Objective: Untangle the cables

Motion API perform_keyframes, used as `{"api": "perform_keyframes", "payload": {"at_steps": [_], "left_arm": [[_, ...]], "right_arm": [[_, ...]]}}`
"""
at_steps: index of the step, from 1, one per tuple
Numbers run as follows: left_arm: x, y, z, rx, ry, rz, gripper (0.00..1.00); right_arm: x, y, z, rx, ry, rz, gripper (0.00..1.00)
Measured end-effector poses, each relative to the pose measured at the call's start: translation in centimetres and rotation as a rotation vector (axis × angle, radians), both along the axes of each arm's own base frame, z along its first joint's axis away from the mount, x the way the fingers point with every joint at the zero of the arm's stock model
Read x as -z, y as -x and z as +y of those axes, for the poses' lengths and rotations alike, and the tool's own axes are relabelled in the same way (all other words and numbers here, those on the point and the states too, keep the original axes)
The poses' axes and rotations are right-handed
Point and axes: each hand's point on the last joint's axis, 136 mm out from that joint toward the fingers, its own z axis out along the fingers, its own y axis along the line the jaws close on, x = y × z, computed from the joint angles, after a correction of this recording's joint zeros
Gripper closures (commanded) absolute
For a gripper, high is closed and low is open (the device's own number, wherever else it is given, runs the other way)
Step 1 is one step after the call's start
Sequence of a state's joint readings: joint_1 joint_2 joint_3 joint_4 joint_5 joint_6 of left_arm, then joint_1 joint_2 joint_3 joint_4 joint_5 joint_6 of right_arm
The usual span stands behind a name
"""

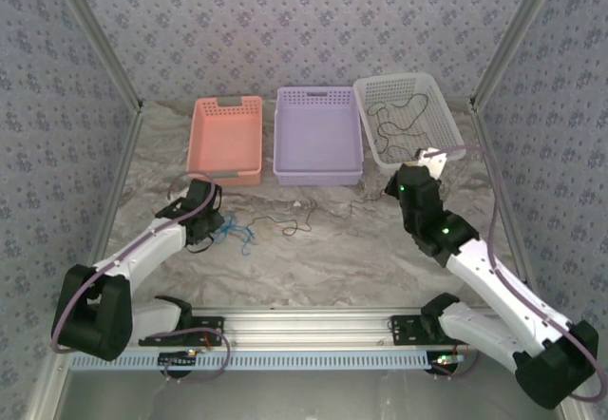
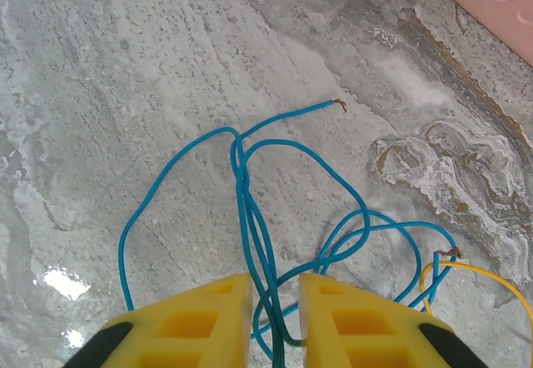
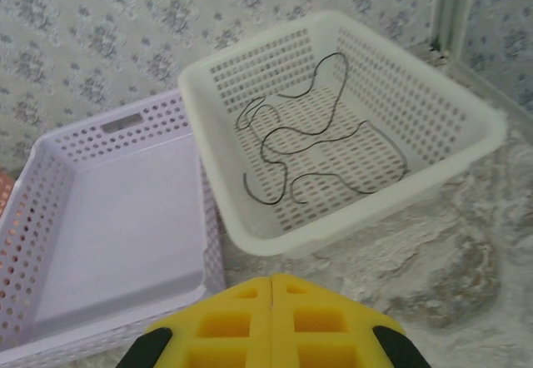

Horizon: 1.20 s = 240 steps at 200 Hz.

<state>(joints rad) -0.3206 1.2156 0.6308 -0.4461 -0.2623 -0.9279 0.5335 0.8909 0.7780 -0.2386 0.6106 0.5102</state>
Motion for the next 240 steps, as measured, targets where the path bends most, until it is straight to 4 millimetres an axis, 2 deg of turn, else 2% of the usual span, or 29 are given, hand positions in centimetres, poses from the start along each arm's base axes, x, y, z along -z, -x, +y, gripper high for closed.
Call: {"api": "perform_keyframes", "payload": {"at_steps": [21, 39, 51, 79, 103, 116, 134, 156, 172, 203, 226, 240], "left_arm": [[-0.1, 0.2, 0.1, 0.0, -0.001, 0.003, 0.8], [-1.2, 0.7, 0.3, -0.004, 0.002, -0.015, 0.67], [-2.5, 0.9, 0.4, -0.005, 0.004, -0.05, 0.59], [-7.1, 1.0, 0.2, -0.004, 0.046, -0.171, 0.38], [-10.0, 1.4, -0.7, 0.027, 0.076, -0.224, 0.36], [-10.5, 1.4, -1.6, 0.058, 0.095, -0.227, 0.37], [-9.8, 1.5, -3.6, 0.122, 0.118, -0.186, 0.38], [-7.6, 1.8, -8.2, 0.257, 0.121, -0.101, 0.33], [-6.0, 2.2, -10.4, 0.32, 0.091, -0.034, 0.31], [-3.7, 0.0, -10.7, 0.284, 0.04, 0.036, 0.38], [-3.0, -1.4, -10.5, 0.235, 0.039, 0.044, 0.55], [-3.1, -1.7, -10.8, 0.235, 0.05, 0.03, 0.6]], "right_arm": [[-0.5, 0.6, -0.6, -0.007, 0.019, 0.011, 1.0], [-1.0, 1.0, -0.8, -0.019, 0.029, 0.011, 1.0], [-1.5, 1.2, -0.9, -0.024, 0.033, 0.006, 1.0], [-2.4, 1.4, -0.9, -0.045, 0.032, -0.001, 1.0], [-2.3, 1.6, -0.6, -0.069, 0.04, 0.014, 1.0], [-2.2, 1.7, -0.5, -0.078, 0.044, 0.02, 1.0], [-2.2, 1.7, -0.5, -0.086, 0.049, 0.027, 1.0], [-2.3, 1.8, -0.4, -0.093, 0.05, 0.031, 1.0], [-2.4, 1.8, -0.6, -0.094, 0.046, 0.033, 1.0], [-2.6, 1.9, -0.8, -0.094, 0.037, 0.035, 1.0], [-2.9, 1.9, -0.8, -0.101, 0.033, 0.032, 1.0], [-3.0, 2.0, -0.8, -0.106, 0.032, 0.03, 1.0]]}}
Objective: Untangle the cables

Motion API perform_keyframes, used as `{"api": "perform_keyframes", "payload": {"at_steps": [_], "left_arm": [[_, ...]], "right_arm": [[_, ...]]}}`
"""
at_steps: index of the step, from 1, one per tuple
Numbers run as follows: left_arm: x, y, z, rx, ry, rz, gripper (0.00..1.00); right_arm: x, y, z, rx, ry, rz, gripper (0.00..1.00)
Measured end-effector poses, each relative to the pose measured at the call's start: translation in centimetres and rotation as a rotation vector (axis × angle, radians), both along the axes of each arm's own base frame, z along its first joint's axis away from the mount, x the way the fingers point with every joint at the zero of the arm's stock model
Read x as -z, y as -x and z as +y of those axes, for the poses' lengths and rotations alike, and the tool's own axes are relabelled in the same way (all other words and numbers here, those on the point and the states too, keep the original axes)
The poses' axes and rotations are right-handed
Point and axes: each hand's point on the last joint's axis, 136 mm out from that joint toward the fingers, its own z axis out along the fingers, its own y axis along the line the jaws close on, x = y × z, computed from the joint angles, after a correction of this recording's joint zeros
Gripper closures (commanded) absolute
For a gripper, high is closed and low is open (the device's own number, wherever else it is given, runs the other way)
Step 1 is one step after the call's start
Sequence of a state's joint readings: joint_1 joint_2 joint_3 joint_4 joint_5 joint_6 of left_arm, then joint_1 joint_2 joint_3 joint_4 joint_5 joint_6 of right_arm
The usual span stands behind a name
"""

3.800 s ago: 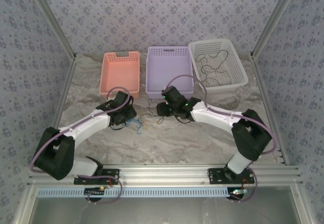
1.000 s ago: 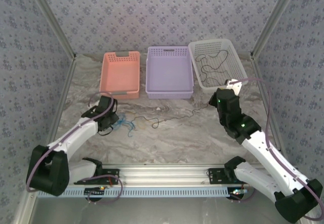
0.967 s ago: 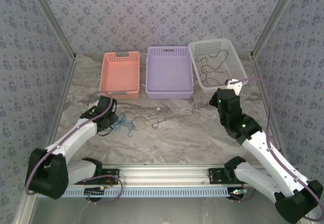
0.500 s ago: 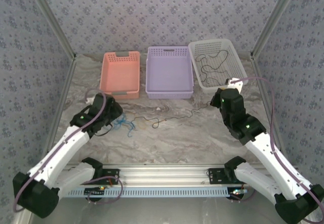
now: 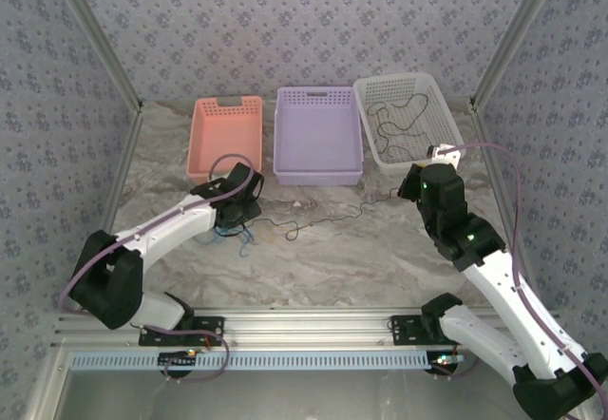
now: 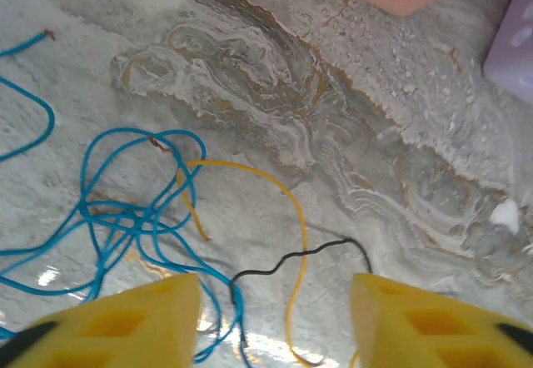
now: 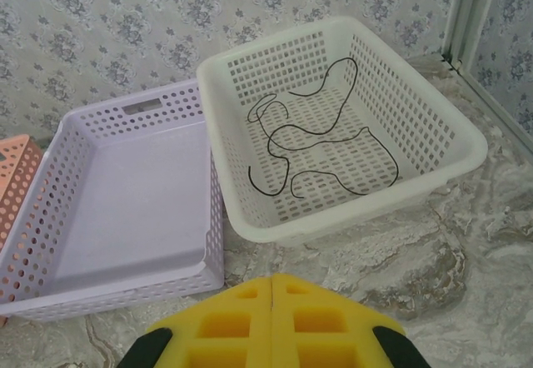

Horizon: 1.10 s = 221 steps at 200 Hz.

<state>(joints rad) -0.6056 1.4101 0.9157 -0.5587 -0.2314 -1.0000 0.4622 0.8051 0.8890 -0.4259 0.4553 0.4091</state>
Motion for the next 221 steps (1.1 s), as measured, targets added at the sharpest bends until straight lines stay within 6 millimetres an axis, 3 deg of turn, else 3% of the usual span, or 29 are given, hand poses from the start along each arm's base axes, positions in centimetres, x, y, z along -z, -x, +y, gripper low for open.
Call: {"api": "perform_keyframes", "payload": {"at_steps": [22, 44, 57, 71, 95, 134, 166, 221], "left_arm": [[-0.9, -0.7, -1.4, 0.035, -0.004, -0.028, 0.63], [-1.1, -2.8, -3.3, 0.075, -0.02, -0.044, 0.63], [0.4, -3.9, -3.5, 0.078, -0.054, -0.016, 0.61], [3.5, -4.6, -2.7, 0.067, -0.107, 0.05, 0.56], [7.1, -3.7, -0.8, 0.044, -0.173, 0.139, 0.53], [7.1, -3.9, -0.5, 0.01, -0.171, 0.101, 0.61], [7.2, -3.9, 0.1, -0.023, -0.179, 0.078, 0.75], [7.3, -3.6, 0.9, -0.072, -0.156, 0.007, 0.83]], "right_arm": [[-0.1, 0.0, -0.4, 0.009, -0.004, -0.001, 1.0], [0.0, -0.1, -1.1, 0.024, -0.012, 0.003, 1.0], [-0.3, -0.2, -1.2, 0.025, -0.02, 0.002, 1.0], [-0.9, -0.2, -1.3, 0.022, -0.031, -0.009, 1.0], [-2.2, -0.2, -1.3, 0.013, -0.045, -0.033, 1.0], [-2.6, -0.2, -1.3, 0.009, -0.048, -0.04, 1.0], [-3.0, -0.3, -1.7, 0.021, -0.053, -0.048, 1.0], [-7.2, -1.8, -4.5, 0.092, -0.085, -0.102, 1.0]]}}
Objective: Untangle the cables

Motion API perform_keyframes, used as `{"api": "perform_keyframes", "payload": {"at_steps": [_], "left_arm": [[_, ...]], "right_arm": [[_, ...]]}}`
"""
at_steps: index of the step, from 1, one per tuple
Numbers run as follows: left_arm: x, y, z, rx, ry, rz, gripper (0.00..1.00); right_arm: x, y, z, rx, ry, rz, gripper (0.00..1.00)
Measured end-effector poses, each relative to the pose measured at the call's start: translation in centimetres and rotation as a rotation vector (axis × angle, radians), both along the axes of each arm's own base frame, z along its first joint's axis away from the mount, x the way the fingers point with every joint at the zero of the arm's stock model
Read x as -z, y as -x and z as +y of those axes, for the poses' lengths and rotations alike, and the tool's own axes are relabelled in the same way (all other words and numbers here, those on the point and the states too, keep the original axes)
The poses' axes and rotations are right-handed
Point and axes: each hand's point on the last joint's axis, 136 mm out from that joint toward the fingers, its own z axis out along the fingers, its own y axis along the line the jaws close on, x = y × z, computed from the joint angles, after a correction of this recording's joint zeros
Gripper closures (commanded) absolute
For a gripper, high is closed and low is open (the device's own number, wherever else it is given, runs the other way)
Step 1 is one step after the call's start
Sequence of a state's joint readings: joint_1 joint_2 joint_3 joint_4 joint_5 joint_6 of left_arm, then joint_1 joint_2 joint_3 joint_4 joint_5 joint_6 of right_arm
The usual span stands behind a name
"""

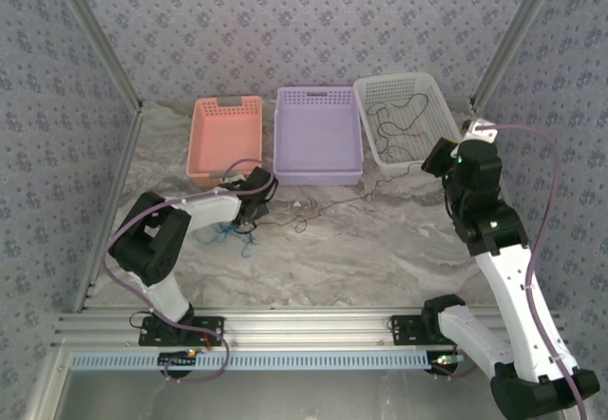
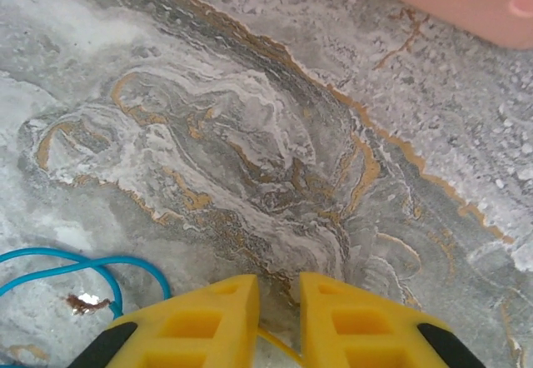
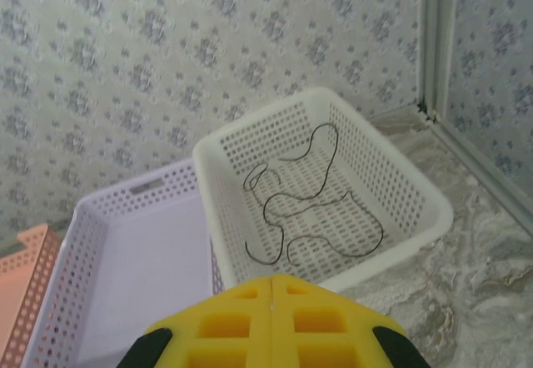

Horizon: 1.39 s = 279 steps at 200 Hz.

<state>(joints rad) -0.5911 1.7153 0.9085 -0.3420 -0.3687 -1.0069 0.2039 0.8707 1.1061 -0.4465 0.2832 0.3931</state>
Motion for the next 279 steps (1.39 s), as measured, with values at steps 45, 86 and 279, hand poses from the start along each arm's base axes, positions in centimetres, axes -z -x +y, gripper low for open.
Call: {"api": "perform_keyframes", "payload": {"at_steps": [45, 86, 279], "left_arm": [[0.1, -0.1, 0.2, -0.018, 0.018, -0.041, 0.85], [0.1, -0.1, 0.2, -0.02, 0.017, -0.045, 0.86], [0.2, -1.0, 2.7, -0.111, 0.109, -0.062, 1.0]], "right_arm": [[-8.2, -1.1, -3.0, 0.058, -0.043, -0.139, 1.0], [-16.3, -0.2, -4.2, 0.068, -0.068, -0.306, 1.0], [-30.9, 2.8, -6.5, 0.064, -0.149, -0.61, 1.0]]}}
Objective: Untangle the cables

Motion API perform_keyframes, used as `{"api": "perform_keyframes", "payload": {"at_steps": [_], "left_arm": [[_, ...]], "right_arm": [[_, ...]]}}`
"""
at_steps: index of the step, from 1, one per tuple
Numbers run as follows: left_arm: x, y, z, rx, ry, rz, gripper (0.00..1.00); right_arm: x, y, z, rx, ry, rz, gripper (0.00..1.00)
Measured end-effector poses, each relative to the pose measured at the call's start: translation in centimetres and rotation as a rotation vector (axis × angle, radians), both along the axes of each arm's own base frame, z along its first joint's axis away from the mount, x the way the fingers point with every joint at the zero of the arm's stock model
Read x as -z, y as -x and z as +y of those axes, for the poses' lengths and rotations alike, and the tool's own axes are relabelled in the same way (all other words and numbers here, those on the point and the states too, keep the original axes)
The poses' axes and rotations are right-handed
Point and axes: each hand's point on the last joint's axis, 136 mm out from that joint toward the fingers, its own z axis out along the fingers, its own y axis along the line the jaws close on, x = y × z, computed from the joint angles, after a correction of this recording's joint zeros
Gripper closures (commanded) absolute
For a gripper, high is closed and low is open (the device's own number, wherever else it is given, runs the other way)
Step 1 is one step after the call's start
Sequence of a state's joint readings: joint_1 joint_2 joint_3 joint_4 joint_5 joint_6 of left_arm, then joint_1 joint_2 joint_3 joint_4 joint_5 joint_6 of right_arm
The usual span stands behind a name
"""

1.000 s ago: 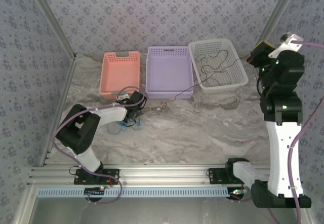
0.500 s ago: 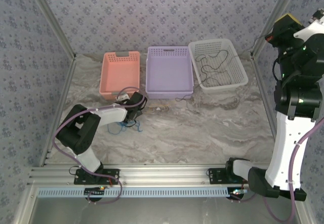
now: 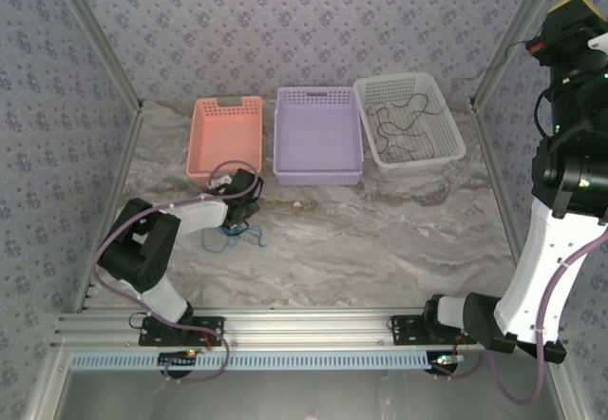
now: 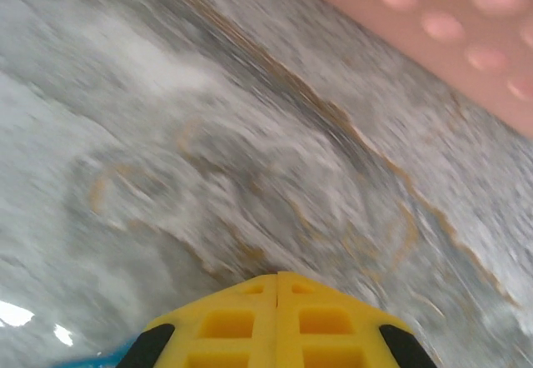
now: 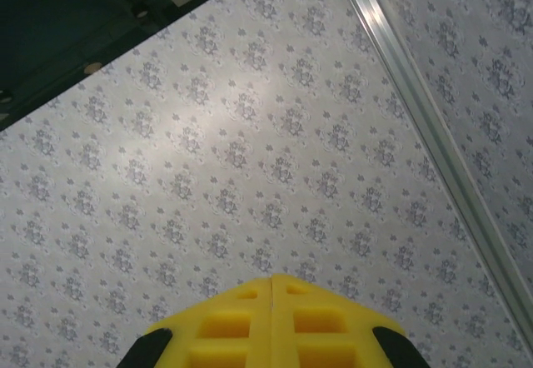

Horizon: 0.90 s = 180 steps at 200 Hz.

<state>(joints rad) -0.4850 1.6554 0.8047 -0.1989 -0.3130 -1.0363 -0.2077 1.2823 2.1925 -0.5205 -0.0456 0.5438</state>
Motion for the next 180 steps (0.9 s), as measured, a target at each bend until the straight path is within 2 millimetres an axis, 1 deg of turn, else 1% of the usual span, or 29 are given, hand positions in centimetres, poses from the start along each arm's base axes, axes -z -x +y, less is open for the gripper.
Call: {"api": "perform_keyframes", "payload": {"at_steps": [11, 42, 65, 70, 74, 78, 84, 89, 96, 101, 112, 122, 123, 125, 126, 128, 133, 134, 135, 137, 139, 149, 151, 155, 160, 164, 174, 176, 180], "left_arm": [[0.0, -0.2, 0.4, -0.013, 0.008, 0.002, 1.0], [-0.1, -0.2, 0.4, -0.015, 0.015, 0.001, 1.0], [-0.3, 0.0, 0.4, 0.002, 0.008, 0.005, 0.99], [-0.4, 0.0, 0.3, 0.011, 0.001, 0.008, 0.94], [-0.5, 0.2, 0.3, 0.021, -0.008, 0.014, 0.87], [-0.5, 0.4, 0.3, 0.026, -0.017, 0.023, 0.77], [-0.5, 0.9, 0.3, 0.042, -0.034, 0.043, 0.6], [-0.7, 1.4, 0.2, 0.06, -0.046, 0.056, 0.49], [-1.1, 1.8, -0.1, 0.08, -0.056, 0.066, 0.38], [-1.5, 2.1, -0.2, 0.09, -0.063, 0.07, 0.33], [-3.1, 2.4, -0.7, 0.116, -0.065, 0.056, 0.28], [-5.4, 2.2, -1.2, 0.134, -0.057, 0.016, 0.23], [-5.4, 2.2, -1.2, 0.134, -0.057, 0.016, 0.23], [-6.1, 2.1, -1.4, 0.137, -0.053, 0.002, 0.23], [-6.1, 2.1, -1.4, 0.137, -0.053, 0.002, 0.22], [-7.0, 1.9, -1.5, 0.139, -0.047, -0.017, 0.2], [-8.5, 1.7, -1.7, 0.144, -0.037, -0.05, 0.19], [-8.5, 1.7, -1.7, 0.144, -0.037, -0.05, 0.19], [-9.1, 1.7, -1.8, 0.146, -0.034, -0.062, 0.19], [-9.4, 1.6, -1.8, 0.149, -0.032, -0.068, 0.18], [-10.2, 1.5, -1.9, 0.147, -0.026, -0.087, 0.18], [-13.0, 1.4, -2.0, 0.153, -0.008, -0.149, 0.17], [-13.5, 1.4, -2.0, 0.155, -0.007, -0.158, 0.17], [-15.0, 1.4, -2.1, 0.157, 0.006, -0.192, 0.17], [-16.0, 1.5, -2.1, 0.161, 0.013, -0.214, 0.17], [-17.3, 1.7, -2.1, 0.163, 0.025, -0.242, 0.17], [-19.4, 2.0, -2.1, 0.171, 0.047, -0.29, 0.18], [-20.1, 2.1, -2.2, 0.174, 0.056, -0.306, 0.18], [-20.6, 2.2, -2.1, 0.176, 0.062, -0.319, 0.19]], "right_arm": [[-0.3, 0.6, -0.2, 0.01, -0.002, -0.009, 1.0], [-0.5, 1.6, -0.9, 0.03, -0.016, -0.018, 1.0], [-0.7, 1.5, 0.1, -0.034, -0.016, -0.021, 1.0], [-0.6, 1.3, 0.5, -0.054, -0.014, -0.018, 1.0], [-0.6, 1.3, 0.7, -0.068, -0.012, -0.016, 1.0], [-0.5, 1.2, 0.9, -0.079, -0.01, -0.014, 1.0], [-0.5, 1.1, 1.3, -0.097, -0.007, -0.011, 1.0], [-0.4, 0.9, 1.6, -0.116, -0.004, -0.007, 1.0], [-0.3, 0.8, 1.9, -0.134, -0.001, -0.001, 1.0], [-0.2, 0.8, 2.2, -0.149, 0.002, 0.005, 1.0], [0.0, 0.8, 2.7, -0.175, 0.008, 0.012, 1.0], [-0.1, 0.8, 3.1, -0.197, 0.013, 0.014, 1.0], [-0.1, 0.8, 3.1, -0.198, 0.014, 0.014, 1.0], [-0.1, 0.8, 3.2, -0.202, 0.015, 0.014, 1.0], [-0.1, 0.9, 3.3, -0.207, 0.016, 0.013, 1.0], [-0.2, 0.9, 3.3, -0.21, 0.018, 0.013, 1.0], [-0.2, 0.9, 3.6, -0.227, 0.019, 0.014, 1.0], [-0.2, 0.9, 3.7, -0.23, 0.018, 0.014, 1.0], [-0.2, 0.9, 3.7, -0.233, 0.017, 0.014, 1.0], [-0.2, 1.0, 3.8, -0.238, 0.017, 0.013, 1.0], [-0.2, 1.0, 4.0, -0.248, 0.015, 0.014, 1.0], [0.0, 1.1, 4.6, -0.281, 0.011, 0.017, 1.0], [0.1, 1.0, 4.8, -0.289, 0.01, 0.02, 1.0], [0.3, 1.0, 5.1, -0.305, 0.005, 0.025, 1.0], [0.6, 1.0, 5.4, -0.323, 0.001, 0.033, 1.0], [0.9, 1.0, 5.7, -0.338, -0.002, 0.038, 1.0], [2.1, 0.8, 6.5, -0.379, -0.015, 0.064, 1.0], [2.6, 0.7, 6.8, -0.394, -0.02, 0.076, 1.0], [3.2, 0.6, 7.0, -0.407, -0.027, 0.089, 1.0]]}}
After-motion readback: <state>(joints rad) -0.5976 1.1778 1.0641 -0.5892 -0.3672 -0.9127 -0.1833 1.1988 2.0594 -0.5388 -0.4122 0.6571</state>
